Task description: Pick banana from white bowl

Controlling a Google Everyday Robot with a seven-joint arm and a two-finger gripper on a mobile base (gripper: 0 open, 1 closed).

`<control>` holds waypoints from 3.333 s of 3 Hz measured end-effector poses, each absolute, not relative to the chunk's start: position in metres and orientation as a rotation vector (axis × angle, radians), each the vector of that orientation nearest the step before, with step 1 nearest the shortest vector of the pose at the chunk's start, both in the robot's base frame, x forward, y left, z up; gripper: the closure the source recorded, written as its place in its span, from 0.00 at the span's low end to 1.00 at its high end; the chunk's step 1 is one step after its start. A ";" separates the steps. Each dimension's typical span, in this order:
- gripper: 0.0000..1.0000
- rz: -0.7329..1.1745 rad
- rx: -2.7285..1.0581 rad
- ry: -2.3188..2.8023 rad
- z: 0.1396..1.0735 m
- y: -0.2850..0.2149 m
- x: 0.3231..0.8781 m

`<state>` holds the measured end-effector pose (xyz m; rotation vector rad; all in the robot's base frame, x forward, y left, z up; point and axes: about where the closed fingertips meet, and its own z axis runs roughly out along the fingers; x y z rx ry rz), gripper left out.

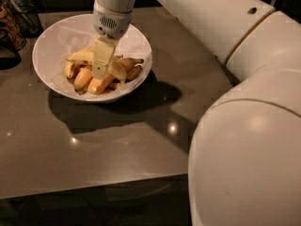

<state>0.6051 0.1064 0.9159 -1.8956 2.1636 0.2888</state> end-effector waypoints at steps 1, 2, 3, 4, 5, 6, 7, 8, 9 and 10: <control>0.21 0.287 -1.898 2.168 0.914 0.107 0.606; 0.40 0.276 -1.911 2.167 0.909 0.109 0.606; 0.63 0.248 -1.920 2.141 0.910 0.109 0.604; 0.87 0.247 -1.920 2.141 0.910 0.109 0.604; 1.00 0.240 -1.913 2.137 0.911 0.107 0.605; 1.00 0.199 -1.906 2.103 0.926 0.085 0.608; 1.00 0.167 -1.901 2.061 0.940 0.064 0.614; 1.00 0.167 -1.902 2.061 0.940 0.064 0.614; 1.00 0.165 -1.924 2.067 0.946 0.060 0.604; 1.00 0.164 -1.961 2.065 0.958 0.053 0.583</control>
Offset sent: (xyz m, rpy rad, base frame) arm -0.0047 -0.0016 -0.0101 -0.0446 0.0119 0.0153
